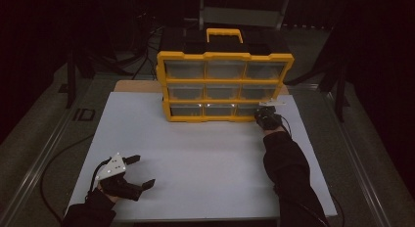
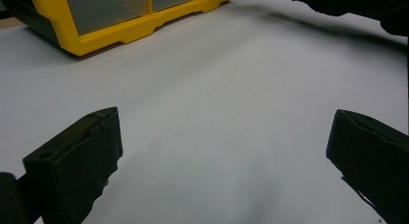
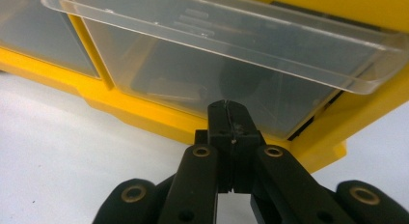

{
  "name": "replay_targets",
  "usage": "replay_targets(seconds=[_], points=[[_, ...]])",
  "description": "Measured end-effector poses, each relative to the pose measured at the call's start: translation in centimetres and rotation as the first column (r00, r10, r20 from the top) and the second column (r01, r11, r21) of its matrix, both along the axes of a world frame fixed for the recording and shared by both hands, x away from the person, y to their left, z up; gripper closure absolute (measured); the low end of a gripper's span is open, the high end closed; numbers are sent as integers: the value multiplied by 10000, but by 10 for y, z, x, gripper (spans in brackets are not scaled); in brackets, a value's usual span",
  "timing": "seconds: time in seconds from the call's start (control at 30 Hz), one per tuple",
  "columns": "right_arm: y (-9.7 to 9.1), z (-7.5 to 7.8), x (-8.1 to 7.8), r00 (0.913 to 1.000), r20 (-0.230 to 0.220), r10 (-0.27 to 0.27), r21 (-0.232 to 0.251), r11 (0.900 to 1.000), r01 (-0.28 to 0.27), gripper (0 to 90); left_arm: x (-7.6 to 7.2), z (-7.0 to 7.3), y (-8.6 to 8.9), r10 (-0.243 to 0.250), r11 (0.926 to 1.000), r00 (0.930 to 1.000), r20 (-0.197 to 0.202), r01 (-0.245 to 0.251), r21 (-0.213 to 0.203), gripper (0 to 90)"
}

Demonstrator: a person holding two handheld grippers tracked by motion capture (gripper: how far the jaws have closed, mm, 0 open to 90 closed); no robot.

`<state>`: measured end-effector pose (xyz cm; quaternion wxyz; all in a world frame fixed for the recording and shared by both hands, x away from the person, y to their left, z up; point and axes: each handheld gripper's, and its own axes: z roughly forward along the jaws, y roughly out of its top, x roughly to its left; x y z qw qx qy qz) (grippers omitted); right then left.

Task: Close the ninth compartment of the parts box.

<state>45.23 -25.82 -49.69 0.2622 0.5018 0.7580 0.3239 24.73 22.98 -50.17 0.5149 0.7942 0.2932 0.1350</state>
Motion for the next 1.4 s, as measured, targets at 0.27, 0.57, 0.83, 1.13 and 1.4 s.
replay_targets(seconds=[0.27,0.57,0.83,1.13,1.4], points=[[-1,1,3,9999,42,-93,-95,9999,93,900,0,-1,-1,-53,10000,10000,-26,53,72,0],[0,1,5,9998,-9,-214,-151,9997,214,900,0,-1,-1,-65,10000,10000,-37,65,74,0],[0,0,6,9998,-101,-176,-327,9993,172,900,0,-1,-1,-64,10000,10000,-30,64,33,0],[2,0,-2,9999,87,-73,198,9998,71,900,0,-1,-1,-87,9999,10000,-37,88,62,0],[7,0,-9,9995,-282,-156,478,9987,169,784,0,-1,-2,-87,9999,10000,-45,87,69,0]])
